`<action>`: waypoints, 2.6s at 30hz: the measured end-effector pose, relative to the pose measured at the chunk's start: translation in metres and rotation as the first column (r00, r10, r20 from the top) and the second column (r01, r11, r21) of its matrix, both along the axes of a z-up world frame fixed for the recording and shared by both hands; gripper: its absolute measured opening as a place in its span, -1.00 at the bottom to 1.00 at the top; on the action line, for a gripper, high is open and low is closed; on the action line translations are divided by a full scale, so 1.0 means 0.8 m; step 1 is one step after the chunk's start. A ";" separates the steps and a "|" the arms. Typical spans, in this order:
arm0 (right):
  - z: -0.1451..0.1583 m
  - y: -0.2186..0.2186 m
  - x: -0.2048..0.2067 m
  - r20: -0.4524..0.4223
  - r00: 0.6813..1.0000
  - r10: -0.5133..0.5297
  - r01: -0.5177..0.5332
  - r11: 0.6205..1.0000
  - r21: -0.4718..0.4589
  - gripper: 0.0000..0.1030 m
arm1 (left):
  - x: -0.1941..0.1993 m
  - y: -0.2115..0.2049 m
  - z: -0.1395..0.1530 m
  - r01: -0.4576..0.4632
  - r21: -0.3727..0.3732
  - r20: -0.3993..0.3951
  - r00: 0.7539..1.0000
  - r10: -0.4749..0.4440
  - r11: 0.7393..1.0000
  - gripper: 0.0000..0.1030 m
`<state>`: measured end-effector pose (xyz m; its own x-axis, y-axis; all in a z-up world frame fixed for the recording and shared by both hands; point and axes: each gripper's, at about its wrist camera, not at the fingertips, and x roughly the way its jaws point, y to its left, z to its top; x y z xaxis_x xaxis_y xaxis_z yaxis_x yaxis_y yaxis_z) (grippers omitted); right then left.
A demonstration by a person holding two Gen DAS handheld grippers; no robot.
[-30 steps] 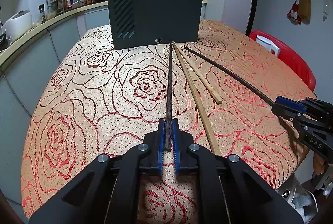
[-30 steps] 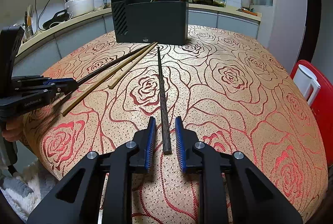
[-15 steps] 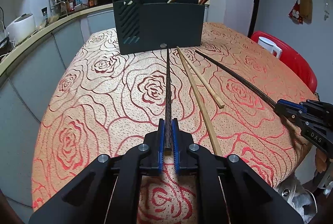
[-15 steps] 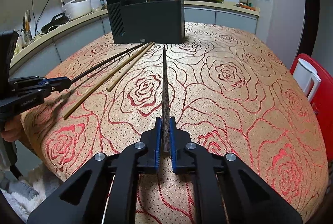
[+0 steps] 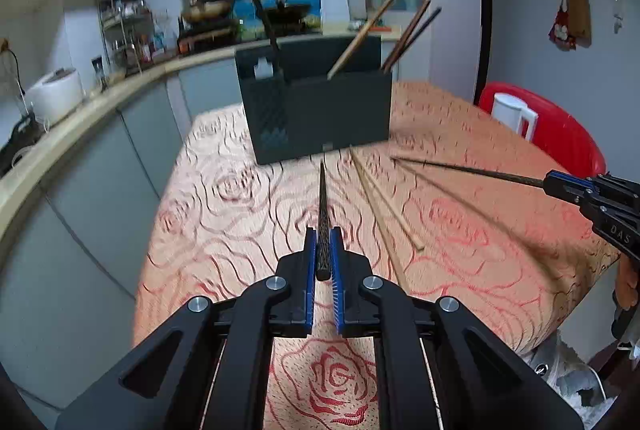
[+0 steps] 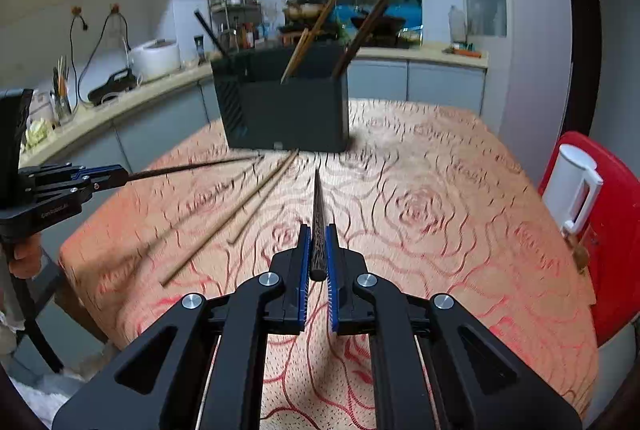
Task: Organize utensils
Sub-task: 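Lift both held chopsticks and carry them over the black caddy, then lower the dark chopsticks into the caddy and open both tools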
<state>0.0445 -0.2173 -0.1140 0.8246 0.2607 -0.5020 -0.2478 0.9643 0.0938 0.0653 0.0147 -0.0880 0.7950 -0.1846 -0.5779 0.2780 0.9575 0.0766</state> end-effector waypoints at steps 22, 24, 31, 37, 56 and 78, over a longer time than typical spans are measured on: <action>0.115 -0.010 0.019 0.154 0.988 0.035 -0.054 0.991 0.123 -0.84 | 0.002 0.016 0.128 0.023 -0.051 0.189 0.982 -0.013 0.998 -0.87; 0.120 -0.010 0.024 0.154 0.987 0.036 -0.055 0.991 0.126 -0.84 | 0.008 0.017 0.135 0.023 -0.054 0.190 0.982 -0.012 0.998 -0.87; 0.135 -0.013 0.042 0.135 0.990 0.036 -0.053 0.990 0.129 -0.84 | 0.024 0.019 0.146 0.032 -0.079 0.171 0.985 -0.018 0.996 -0.87; 0.141 -0.015 0.063 0.115 0.993 0.019 -0.033 0.991 0.126 -0.84 | 0.040 0.018 0.148 0.017 -0.079 0.162 0.987 -0.004 0.997 -0.87; 0.198 -0.024 0.109 0.158 0.987 0.000 -0.017 0.994 0.105 -0.84 | 0.088 0.005 0.185 0.026 -0.049 0.167 0.986 -0.018 0.998 -0.87; 0.295 -0.023 0.178 0.254 0.967 -0.031 0.008 0.996 0.090 -0.84 | 0.150 -0.017 0.285 0.034 -0.081 0.272 0.962 -0.011 0.996 -0.87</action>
<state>0.1869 -0.2353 0.1224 0.9277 0.2770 -0.2503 -0.2558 0.9600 0.1142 0.1856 0.0007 0.1402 0.9148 -0.2424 -0.3231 0.2791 0.9576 0.0718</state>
